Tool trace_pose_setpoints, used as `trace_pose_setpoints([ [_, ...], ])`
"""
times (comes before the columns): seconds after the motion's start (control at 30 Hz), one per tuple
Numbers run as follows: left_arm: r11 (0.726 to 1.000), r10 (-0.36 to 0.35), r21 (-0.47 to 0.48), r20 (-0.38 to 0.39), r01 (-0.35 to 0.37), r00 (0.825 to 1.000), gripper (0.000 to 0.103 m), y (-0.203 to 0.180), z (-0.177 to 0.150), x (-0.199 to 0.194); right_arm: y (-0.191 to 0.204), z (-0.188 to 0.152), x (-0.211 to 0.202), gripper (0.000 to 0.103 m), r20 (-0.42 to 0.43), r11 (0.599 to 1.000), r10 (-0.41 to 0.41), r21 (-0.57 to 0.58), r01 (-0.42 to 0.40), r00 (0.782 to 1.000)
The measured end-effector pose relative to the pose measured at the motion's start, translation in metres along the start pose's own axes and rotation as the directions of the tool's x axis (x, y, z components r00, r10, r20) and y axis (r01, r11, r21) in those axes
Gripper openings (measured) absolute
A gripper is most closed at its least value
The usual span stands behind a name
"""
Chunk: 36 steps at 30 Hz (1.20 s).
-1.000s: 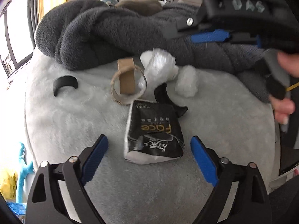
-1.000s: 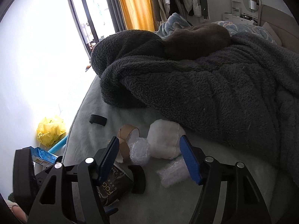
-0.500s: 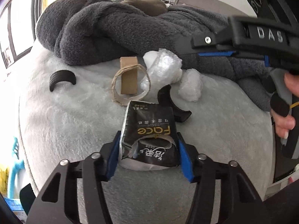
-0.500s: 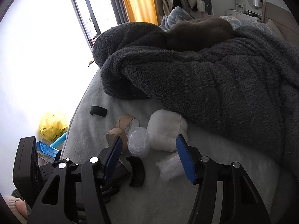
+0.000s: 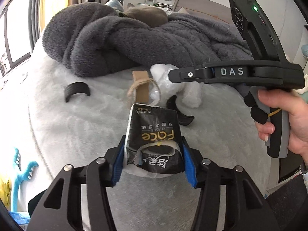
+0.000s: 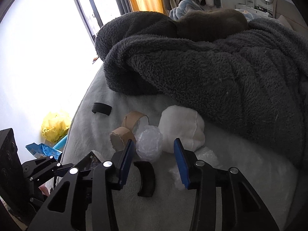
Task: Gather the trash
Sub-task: 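Grasp the black Face tissue pack with the left tool while the right tool grasps clear plastic wrap, then carry both items over the black bin and open both tools to drop them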
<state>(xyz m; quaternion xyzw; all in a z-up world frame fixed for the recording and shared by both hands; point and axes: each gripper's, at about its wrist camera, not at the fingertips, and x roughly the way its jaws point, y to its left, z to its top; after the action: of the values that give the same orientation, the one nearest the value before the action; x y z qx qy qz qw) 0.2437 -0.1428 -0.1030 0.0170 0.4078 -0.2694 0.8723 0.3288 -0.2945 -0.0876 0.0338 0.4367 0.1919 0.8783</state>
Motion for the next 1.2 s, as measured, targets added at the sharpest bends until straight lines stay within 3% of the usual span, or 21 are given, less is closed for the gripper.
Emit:
trace_pose_setpoints([
  [0.33, 0.998, 0.036, -0.055, 0.018, -0.035, 0.999, 0.056, 0.03, 0.003, -0.033, 0.011, 0.004, 0.011, 0.025, -0.038, 0.999, -0.047, -0.012, 0.047, 0.998],
  [0.8, 0.969, 0.16, -0.18, -0.058, -0.168, 0.985, 0.056, 0.095, -0.022, -0.066, 0.038, 0.024, -0.028, 0.024, 0.072, 0.979, -0.179, -0.082, 0.185, 0.981],
  [1.2, 0.943, 0.202, -0.231, -0.178, -0.24, 0.963, 0.056, 0.127, -0.053, -0.067, 0.105, 0.031, -0.036, 0.024, 0.097, 0.987, 0.004, -0.159, 0.011, 0.995],
])
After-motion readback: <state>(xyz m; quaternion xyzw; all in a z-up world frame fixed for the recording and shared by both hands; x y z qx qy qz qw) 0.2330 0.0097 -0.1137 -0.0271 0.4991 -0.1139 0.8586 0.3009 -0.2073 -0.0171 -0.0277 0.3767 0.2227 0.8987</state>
